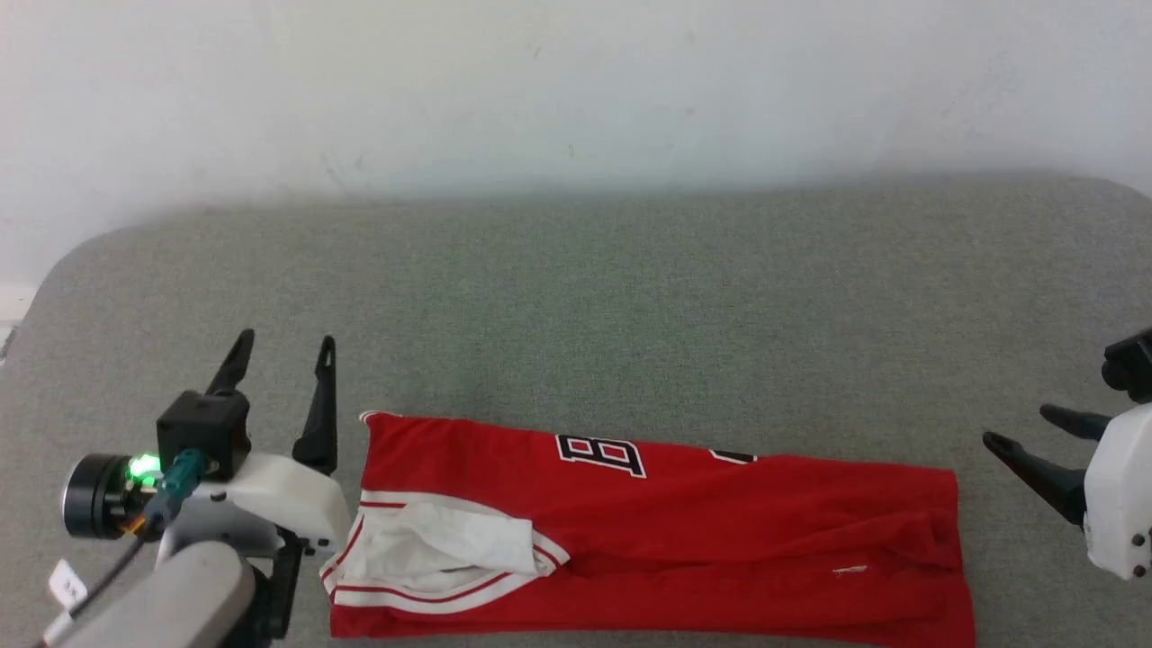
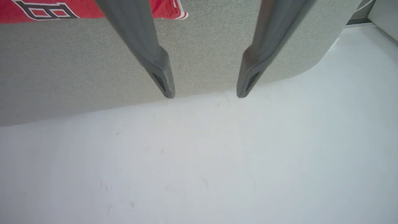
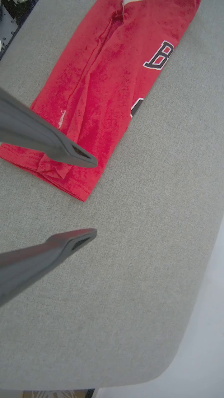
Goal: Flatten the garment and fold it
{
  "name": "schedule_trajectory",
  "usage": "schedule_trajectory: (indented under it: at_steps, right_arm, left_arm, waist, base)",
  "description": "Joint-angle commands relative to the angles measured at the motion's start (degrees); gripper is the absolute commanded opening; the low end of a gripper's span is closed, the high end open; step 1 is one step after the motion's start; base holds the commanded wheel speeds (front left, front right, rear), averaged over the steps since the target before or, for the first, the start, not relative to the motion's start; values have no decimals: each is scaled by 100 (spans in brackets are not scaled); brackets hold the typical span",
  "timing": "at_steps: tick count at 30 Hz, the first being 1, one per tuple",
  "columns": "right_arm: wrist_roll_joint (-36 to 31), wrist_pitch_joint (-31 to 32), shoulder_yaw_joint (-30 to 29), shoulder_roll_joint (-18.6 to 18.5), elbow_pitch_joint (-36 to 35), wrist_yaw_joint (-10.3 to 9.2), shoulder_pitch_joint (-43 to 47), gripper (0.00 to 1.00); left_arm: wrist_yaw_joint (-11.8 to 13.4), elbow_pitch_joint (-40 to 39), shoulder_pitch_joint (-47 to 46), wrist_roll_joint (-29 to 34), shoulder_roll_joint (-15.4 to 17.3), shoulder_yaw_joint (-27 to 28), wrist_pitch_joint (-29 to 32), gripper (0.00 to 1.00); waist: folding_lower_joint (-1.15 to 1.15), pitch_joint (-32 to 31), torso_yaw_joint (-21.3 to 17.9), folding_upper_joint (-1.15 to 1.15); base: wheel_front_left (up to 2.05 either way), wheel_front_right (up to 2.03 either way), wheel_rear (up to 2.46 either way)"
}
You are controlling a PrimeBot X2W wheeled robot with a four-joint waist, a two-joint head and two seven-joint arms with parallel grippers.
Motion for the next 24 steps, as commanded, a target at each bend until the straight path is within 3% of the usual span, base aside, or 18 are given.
schedule_trajectory:
  at_steps: [1,5,11,16,24]
  right_arm:
    - [86,115,-32,30,-2,-4,43,100]
    - [308,811,-145,63,182,-4,83,100]
    - [457,1308,-233,485,694,-4,102,100]
    - [464,1397,-182,850,1083,-4,174,100]
    - [351,1331,261,1317,1563,-4,226,100]
  left_arm:
    - [95,-68,226,149,-112,154,-24,100]
    - [313,-328,1001,950,-595,1131,-25,100]
    - [53,-441,1795,1941,-1330,2270,-26,100]
    - [-302,-444,2181,2441,-1928,2965,-26,100]
    - [-1100,-346,2407,3087,-2674,3590,-27,100]
  waist:
    - [0,24,11,0]
    - [0,107,68,0]
    - [0,264,215,0]
    - [0,413,359,0]
    - [0,532,454,0]
  base:
    - [0,0,0]
    - [0,0,0]
    - [0,0,0]
    - [0,0,0]
    - [0,0,0]
